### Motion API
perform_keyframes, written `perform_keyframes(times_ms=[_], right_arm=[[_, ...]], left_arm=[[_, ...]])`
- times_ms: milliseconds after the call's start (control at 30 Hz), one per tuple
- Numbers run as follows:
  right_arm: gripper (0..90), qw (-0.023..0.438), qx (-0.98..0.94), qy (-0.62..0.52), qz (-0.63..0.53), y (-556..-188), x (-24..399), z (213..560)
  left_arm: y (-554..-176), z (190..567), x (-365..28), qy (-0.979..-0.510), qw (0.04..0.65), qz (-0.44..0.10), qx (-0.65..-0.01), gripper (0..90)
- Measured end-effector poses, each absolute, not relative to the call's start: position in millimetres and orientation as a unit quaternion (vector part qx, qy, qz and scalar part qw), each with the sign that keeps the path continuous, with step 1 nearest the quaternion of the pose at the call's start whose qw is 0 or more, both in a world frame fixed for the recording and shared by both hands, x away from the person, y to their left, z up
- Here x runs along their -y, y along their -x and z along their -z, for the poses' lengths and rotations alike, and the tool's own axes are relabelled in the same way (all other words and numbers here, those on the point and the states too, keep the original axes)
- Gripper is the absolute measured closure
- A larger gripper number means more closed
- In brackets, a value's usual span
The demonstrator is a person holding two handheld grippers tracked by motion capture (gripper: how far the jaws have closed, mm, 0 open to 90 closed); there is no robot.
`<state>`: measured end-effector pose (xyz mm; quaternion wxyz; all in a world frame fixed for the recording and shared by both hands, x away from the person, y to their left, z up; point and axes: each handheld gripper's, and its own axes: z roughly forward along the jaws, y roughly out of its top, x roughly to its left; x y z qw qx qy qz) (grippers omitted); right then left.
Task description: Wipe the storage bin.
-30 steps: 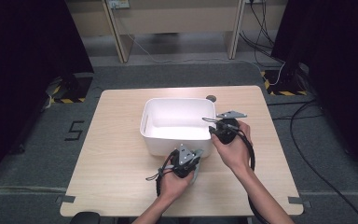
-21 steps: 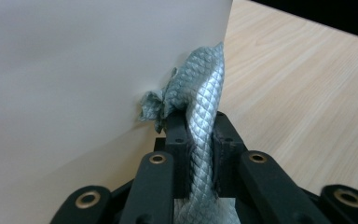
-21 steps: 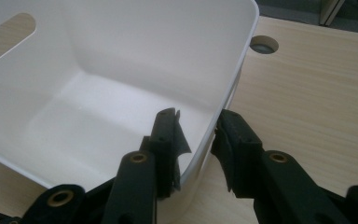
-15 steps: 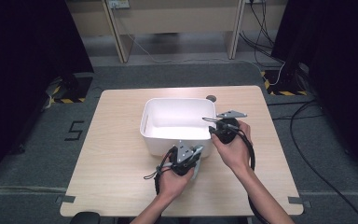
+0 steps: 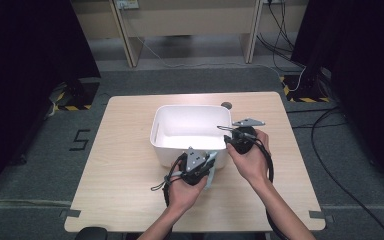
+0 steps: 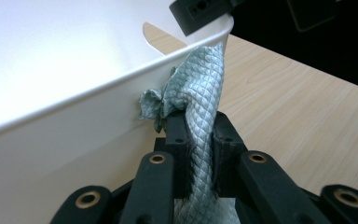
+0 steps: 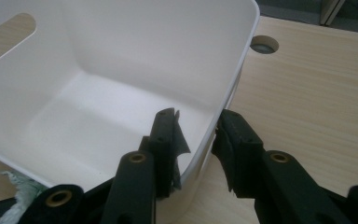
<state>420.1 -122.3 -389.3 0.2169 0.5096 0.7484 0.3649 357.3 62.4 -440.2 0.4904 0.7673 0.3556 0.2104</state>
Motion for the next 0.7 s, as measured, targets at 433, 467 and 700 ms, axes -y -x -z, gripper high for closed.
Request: perform_keyframes(times_ms=[433, 467, 700], right_arm=[[68.2, 0.217, -0.748, -0.51, -0.365, -420.0, 122.0, 389.3], [68.2, 0.218, -0.748, -0.51, -0.365, -419.9, 122.0, 389.3], [68.2, 0.218, -0.748, -0.511, -0.363, -419.8, 121.6, 389.3]], left_arm=[[-357.4, 437.7, -61.7, -0.767, 0.49, -0.212, -0.355, 80.0], [-357.6, 437.8, -61.4, -0.767, 0.49, -0.211, -0.355, 80.0], [-358.4, 437.9, -58.0, -0.771, 0.487, -0.21, -0.353, 80.0]])
